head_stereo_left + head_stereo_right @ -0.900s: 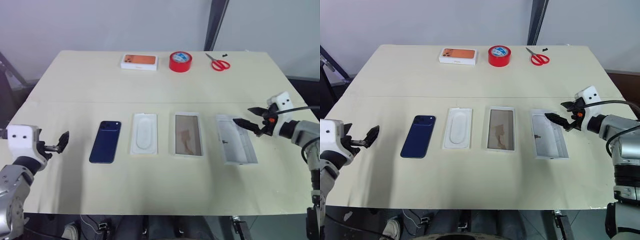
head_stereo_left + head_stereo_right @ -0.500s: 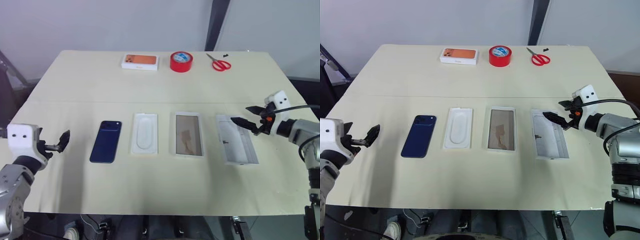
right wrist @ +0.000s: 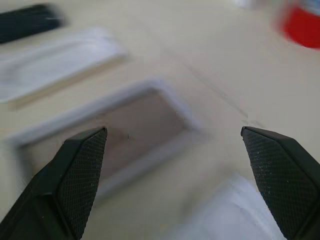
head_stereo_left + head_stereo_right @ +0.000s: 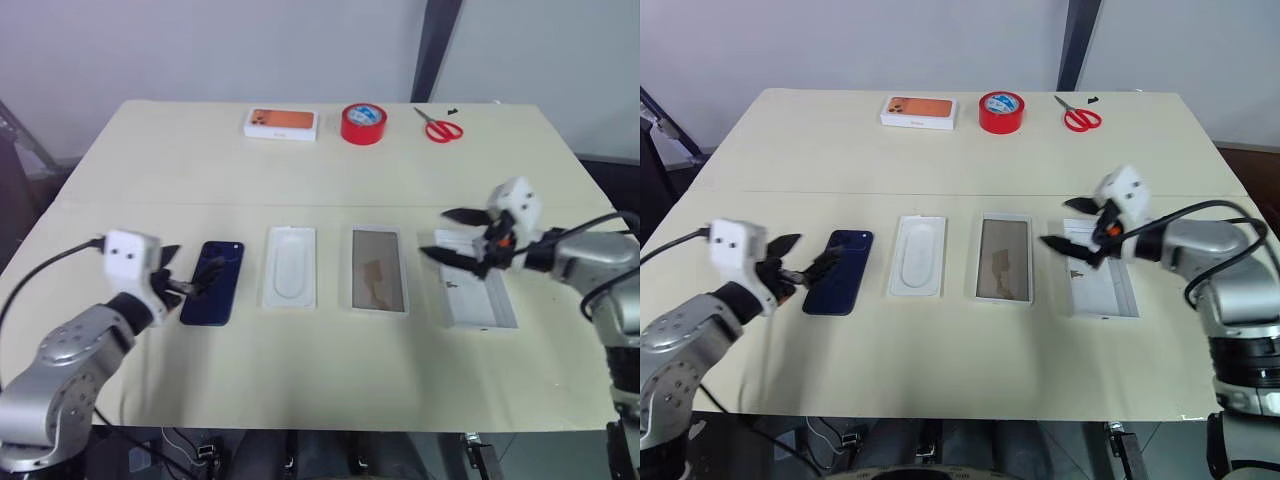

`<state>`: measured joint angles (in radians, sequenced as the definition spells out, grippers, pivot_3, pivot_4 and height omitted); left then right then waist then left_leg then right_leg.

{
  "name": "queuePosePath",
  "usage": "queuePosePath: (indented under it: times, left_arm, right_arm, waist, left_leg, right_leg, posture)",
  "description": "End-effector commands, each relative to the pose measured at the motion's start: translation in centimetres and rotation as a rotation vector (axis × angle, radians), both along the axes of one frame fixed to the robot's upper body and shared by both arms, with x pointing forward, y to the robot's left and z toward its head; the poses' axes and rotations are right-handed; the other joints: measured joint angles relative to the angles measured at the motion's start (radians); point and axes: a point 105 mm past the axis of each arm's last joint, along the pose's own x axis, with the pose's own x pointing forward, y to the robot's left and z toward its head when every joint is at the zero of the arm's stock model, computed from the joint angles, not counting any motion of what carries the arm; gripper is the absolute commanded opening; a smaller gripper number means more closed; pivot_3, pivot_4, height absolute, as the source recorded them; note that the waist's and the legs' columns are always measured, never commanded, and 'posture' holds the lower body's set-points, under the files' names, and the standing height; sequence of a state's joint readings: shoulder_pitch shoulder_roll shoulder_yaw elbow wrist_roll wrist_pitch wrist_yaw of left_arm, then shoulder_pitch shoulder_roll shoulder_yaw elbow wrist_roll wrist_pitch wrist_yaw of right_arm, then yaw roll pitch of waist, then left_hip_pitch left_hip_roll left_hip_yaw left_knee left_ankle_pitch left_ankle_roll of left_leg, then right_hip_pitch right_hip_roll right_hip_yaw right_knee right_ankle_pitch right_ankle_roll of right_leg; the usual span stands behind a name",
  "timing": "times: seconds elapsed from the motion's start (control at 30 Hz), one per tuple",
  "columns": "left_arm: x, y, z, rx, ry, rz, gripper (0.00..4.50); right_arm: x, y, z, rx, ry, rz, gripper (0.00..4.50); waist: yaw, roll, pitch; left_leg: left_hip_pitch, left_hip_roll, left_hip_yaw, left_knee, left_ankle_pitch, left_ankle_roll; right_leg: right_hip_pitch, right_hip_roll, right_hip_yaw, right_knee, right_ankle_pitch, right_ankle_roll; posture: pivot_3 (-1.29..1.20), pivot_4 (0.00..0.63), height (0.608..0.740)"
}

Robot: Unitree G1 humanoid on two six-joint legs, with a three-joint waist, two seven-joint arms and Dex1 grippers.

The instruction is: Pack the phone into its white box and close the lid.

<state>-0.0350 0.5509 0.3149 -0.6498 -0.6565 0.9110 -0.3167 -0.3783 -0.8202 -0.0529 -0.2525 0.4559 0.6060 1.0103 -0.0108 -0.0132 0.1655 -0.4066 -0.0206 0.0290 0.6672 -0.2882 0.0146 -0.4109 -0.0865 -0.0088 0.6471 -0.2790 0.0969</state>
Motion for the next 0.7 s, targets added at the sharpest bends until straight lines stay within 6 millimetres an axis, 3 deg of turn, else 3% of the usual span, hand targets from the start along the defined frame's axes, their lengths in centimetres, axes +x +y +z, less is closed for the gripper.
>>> queuePosePath:
  times: [0.03,0.2,0.4,0.6,0.7]
  left_arm:
    - [0.4,-1.4,-1.0,0.011,0.091,0.000,4.40]
    - [1.8,-2.8,-2.1,-0.089,0.253,0.026,4.40]
    - [2.5,-5.5,-1.9,-0.169,0.336,-0.044,4.40]
    - [3.2,-6.4,-3.7,-0.195,0.471,-0.022,4.40]
    - [3.4,-6.7,-3.9,-0.212,0.488,-0.013,3.55]
  right_arm:
    - [-2.0,3.8,0.1,-0.008,-0.037,0.138,4.50]
    - [-3.5,6.4,-0.6,-0.014,-0.054,0.213,4.50]
    - [-4.1,6.8,-1.5,-0.015,-0.048,0.209,4.50]
    - [-4.0,7.1,-1.7,-0.004,-0.058,0.194,4.50]
    - [-3.7,7.1,-1.8,-0.014,-0.067,0.182,4.50]
  waist:
    - [-0.001,0.000,0.000]
    - [0.003,-0.001,0.000]
    - [0.013,-0.002,0.000]
    - [0.017,-0.002,0.000]
    - [0.022,-0.002,0.000]
  left_leg:
    - [0.000,0.000,0.000,0.000,0.000,0.000]
    - [0.000,0.000,0.000,0.001,0.000,0.000]
    - [-0.001,-0.001,-0.001,0.003,0.003,-0.004]
    - [0.000,0.000,-0.001,0.003,0.004,-0.006]
    - [0.000,0.000,-0.001,0.003,0.004,-0.006]
  right_leg:
    - [0.000,0.000,0.000,0.000,0.000,0.000]
    - [0.000,0.001,0.000,0.001,0.000,0.000]
    - [0.000,0.002,0.000,0.001,0.000,0.000]
    - [0.000,0.004,0.000,0.002,0.000,0.000]
    - [0.001,0.004,0.000,0.001,0.000,0.000]
  posture:
    - [0.00,0.150,0.725]
    - [0.00,0.150,0.725]
    - [0.00,0.150,0.725]
    - [0.00,0.150,0.725]
    - [0.00,0.150,0.725]
